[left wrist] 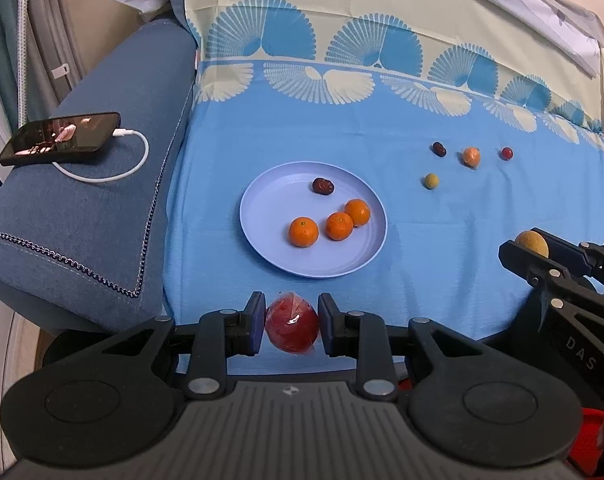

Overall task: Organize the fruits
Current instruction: 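Carry both fruits to the plate and open both tools to release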

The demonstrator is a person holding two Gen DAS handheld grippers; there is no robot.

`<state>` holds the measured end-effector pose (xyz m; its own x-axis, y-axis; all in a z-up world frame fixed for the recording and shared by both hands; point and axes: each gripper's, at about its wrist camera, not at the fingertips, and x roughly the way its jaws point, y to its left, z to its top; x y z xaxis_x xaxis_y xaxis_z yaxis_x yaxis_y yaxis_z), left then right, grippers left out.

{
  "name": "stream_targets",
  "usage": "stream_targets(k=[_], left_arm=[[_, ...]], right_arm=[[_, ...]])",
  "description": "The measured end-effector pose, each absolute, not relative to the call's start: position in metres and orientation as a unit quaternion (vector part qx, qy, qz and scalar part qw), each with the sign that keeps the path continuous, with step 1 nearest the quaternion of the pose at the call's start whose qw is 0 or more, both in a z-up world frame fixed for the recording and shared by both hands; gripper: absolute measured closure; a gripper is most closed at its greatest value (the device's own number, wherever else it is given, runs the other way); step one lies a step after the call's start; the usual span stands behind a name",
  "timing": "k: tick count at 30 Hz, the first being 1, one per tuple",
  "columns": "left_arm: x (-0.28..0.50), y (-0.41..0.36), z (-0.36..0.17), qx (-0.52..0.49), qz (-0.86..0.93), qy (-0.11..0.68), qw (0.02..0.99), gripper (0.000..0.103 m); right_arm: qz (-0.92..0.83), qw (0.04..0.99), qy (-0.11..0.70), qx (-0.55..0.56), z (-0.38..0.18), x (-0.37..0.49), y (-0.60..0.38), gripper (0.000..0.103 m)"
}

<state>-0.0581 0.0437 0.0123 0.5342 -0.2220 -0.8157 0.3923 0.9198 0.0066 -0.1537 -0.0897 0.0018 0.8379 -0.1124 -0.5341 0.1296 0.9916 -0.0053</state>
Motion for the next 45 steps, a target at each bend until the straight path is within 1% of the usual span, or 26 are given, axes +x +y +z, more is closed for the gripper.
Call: stream_targets(k=[22, 31, 39, 45], left_arm=[[-0.031, 0.038, -0.012, 0.100, -0.171, 0.483, 0.853, 0.072], [0.013, 0.033, -0.019, 0.093, -0.153, 0.490, 0.853, 0.072], [0.070, 0.016, -0.042, 0.089, -0.141, 0.507, 0.846, 0.072], [0.101, -0.003, -0.063, 0.111, -0.145, 0.509, 0.841, 0.072]], right_arm=[[-0.056, 0.945, 0.320, 0.030, -0.020, -0.129, -0.097, 0.075], [-0.030, 0.940, 0.340, 0.013, -0.035, -0.092, -0.094, 0.075], [-0.007, 0.925, 0.378, 0.027, -0.062, -0.041, -0.097, 0.075], [-0.005, 0.919, 0.393, 0.028, -0.080, -0.007, -0.100, 0.075]])
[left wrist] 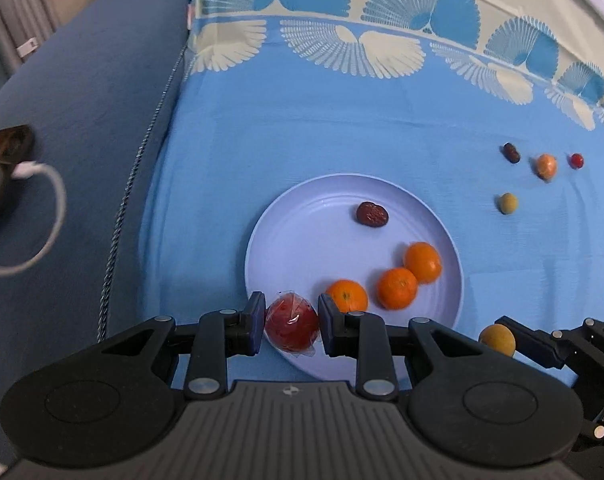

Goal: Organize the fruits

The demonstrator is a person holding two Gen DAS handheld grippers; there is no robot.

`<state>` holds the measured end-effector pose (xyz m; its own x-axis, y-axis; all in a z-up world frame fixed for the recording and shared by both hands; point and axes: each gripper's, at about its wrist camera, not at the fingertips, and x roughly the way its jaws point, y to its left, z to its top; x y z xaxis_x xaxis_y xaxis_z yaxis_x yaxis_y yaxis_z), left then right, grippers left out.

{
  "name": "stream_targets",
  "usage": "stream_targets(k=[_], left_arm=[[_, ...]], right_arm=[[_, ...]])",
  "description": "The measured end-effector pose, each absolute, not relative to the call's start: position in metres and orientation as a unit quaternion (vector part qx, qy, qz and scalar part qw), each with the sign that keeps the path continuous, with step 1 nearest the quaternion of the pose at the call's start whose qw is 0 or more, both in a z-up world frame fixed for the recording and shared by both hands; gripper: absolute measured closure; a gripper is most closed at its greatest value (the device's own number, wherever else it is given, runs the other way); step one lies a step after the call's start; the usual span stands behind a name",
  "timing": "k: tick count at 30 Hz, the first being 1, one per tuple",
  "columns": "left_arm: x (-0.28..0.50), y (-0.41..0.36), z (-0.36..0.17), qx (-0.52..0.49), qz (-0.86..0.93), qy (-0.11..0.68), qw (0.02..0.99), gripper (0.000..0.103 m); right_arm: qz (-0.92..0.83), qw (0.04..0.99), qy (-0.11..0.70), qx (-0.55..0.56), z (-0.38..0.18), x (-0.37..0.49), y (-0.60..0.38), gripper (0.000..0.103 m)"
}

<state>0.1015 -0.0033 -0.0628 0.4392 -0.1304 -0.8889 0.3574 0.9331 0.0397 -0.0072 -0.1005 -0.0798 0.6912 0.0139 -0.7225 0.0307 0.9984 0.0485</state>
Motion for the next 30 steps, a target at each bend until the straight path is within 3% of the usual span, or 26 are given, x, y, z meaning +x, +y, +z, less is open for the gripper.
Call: stream_targets(k=[13, 15, 16, 17, 19, 30], left_arm=[[0.148, -0.021, -0.107, 0.130, -0.147, 0.534, 0.822, 0.070], [0.150, -0.022, -0.105, 0.130, -0.151, 0.528, 0.825, 0.047], [0.151, -0.023, -0.102, 0.127, -0.152, 0.521, 0.830, 0.018], [0.150, -0.022, -0.097, 0.123, -0.152, 0.513, 0.835, 0.000], [0.145, -0.019, -0.085, 0.118, -0.160, 0.495, 0.846, 0.000], [0.054, 0.023, -0.056, 0.132, -0.131, 0.510, 0.840, 0.000]], right_arm=[[0.015, 0.903, 0.428, 0.024, -0.117, 0.037, -0.100, 0.075], [0.023, 0.906, 0.422, 0.024, -0.116, 0.039, -0.101, 0.074], [0.019, 0.910, 0.413, 0.016, -0.114, 0.039, -0.101, 0.059], [0.011, 0.915, 0.402, 0.007, -0.110, 0.038, -0.100, 0.034], [-0.002, 0.925, 0.380, -0.001, -0.101, 0.033, -0.101, 0.018], [0.003, 0.911, 0.410, 0.046, -0.071, -0.045, -0.104, 0.004]])
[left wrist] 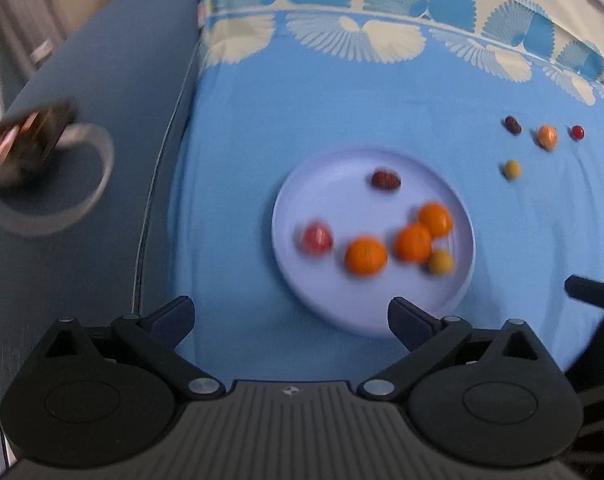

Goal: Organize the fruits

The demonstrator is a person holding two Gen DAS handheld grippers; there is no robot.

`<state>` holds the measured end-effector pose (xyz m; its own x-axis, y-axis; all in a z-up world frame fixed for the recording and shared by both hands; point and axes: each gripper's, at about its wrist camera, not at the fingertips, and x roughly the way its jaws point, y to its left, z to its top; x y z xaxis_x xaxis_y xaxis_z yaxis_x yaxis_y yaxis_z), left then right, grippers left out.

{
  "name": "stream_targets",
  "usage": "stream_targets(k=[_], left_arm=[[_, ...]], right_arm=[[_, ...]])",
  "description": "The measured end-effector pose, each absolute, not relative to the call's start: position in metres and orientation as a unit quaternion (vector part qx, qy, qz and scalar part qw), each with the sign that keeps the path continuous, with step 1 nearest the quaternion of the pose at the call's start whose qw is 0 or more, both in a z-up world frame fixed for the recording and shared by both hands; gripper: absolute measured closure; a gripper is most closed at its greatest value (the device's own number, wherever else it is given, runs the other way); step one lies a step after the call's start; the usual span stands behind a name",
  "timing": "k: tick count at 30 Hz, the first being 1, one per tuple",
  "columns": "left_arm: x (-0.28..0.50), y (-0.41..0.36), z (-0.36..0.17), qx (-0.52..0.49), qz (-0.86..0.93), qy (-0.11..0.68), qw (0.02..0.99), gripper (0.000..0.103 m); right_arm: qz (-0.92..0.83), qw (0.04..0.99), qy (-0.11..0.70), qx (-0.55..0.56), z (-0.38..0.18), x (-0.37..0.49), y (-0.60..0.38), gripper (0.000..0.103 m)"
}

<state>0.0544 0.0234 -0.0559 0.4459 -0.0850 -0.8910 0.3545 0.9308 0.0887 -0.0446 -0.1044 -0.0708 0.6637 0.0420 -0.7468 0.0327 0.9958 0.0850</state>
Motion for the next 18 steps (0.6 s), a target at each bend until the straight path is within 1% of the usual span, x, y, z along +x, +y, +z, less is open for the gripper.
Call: stream_targets(k=[5, 11, 18], left_arm=[[0.015, 0.037, -0.051, 0.117, -0.114, 0.521, 0.838, 0.000], [-0.016, 0.041, -0.028, 0.116, -0.113, 0.487, 0.858, 0.000], [-0.041, 0.037, -0.013, 0.121, -0.126, 0.467, 0.867, 0.000]], right_arm=[[-0.013, 0.928, 0.370, 0.036, -0.050, -0.069, -0.101, 0.001], [-0.023, 0.942, 0.334, 0.027, -0.034, -0.102, -0.097, 0.001], [-0.032, 0.952, 0.303, 0.026, -0.021, -0.126, -0.095, 0.001]])
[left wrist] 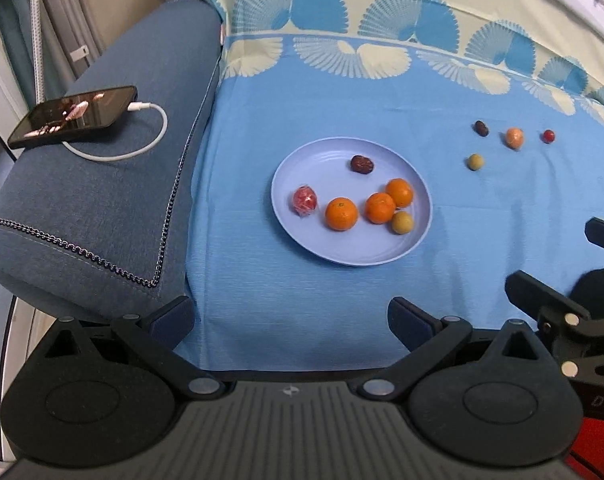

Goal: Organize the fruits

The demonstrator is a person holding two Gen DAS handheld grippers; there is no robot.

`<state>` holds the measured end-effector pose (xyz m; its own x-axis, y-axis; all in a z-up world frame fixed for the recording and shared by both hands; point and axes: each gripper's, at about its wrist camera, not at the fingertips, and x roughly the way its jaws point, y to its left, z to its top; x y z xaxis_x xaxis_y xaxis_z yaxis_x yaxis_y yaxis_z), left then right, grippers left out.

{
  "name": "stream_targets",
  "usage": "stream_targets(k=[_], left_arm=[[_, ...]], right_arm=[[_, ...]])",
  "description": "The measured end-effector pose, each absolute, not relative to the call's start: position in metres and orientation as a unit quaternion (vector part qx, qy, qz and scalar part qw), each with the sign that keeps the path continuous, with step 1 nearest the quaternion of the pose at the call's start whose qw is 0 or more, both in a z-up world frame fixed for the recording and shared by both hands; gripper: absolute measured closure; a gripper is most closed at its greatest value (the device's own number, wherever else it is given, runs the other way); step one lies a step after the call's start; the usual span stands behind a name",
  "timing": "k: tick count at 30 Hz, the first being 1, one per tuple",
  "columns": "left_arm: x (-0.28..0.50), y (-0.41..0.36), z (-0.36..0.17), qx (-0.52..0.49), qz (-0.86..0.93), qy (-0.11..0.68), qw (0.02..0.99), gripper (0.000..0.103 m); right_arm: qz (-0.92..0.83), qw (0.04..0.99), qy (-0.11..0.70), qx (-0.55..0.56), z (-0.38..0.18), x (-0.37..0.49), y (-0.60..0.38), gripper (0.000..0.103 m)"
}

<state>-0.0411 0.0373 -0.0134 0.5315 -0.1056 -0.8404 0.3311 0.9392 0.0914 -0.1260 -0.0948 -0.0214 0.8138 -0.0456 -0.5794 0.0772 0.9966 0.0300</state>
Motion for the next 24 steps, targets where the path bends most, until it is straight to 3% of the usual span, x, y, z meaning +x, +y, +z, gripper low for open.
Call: stream_targets(k=[24], left_arm=[[-0.056, 0.040, 0.001, 0.124, -0.130, 0.444, 0.878, 0.000]], right_arm=[[-0.035, 0.958, 0.283, 0.031, -0.016, -0.140, -0.090, 0.001]])
